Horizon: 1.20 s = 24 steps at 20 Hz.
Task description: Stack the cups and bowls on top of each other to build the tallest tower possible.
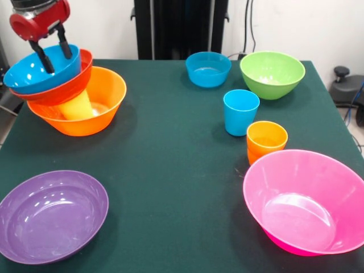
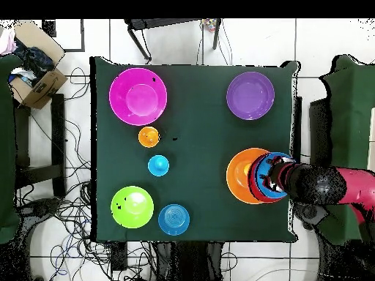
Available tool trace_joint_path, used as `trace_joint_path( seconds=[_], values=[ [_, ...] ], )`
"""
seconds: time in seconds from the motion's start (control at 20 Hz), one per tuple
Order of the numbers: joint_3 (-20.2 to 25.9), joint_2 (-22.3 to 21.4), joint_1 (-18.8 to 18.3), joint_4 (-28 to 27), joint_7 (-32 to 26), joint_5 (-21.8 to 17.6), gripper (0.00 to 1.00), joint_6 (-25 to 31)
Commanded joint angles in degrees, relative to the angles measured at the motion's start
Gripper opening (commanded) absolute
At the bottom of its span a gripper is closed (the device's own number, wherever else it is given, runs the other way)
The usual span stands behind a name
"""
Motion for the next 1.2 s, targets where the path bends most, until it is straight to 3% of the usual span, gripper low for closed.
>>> trace_joint_path(
  seconds=[0.05,0.25,0.3,0.5,0.9,1.2],
  values=[
    [-1.62,4.41,1.13,-3.78,-15.76,-6.69,1.00,1.91],
    [-1.57,5.37,0.51,-4.60,-16.31,-7.20,1.00,2.71],
    [-1.75,5.42,0.44,-4.72,-15.69,-7.21,0.00,3.08],
    [0.20,5.40,-0.27,-3.34,-18.47,-6.77,0.00,3.37],
    [0.23,4.42,-0.42,-3.04,-14.90,-6.04,0.00,3.49],
    [0.69,2.45,-0.73,0.51,-11.98,-6.02,0.00,1.88]
  ],
)
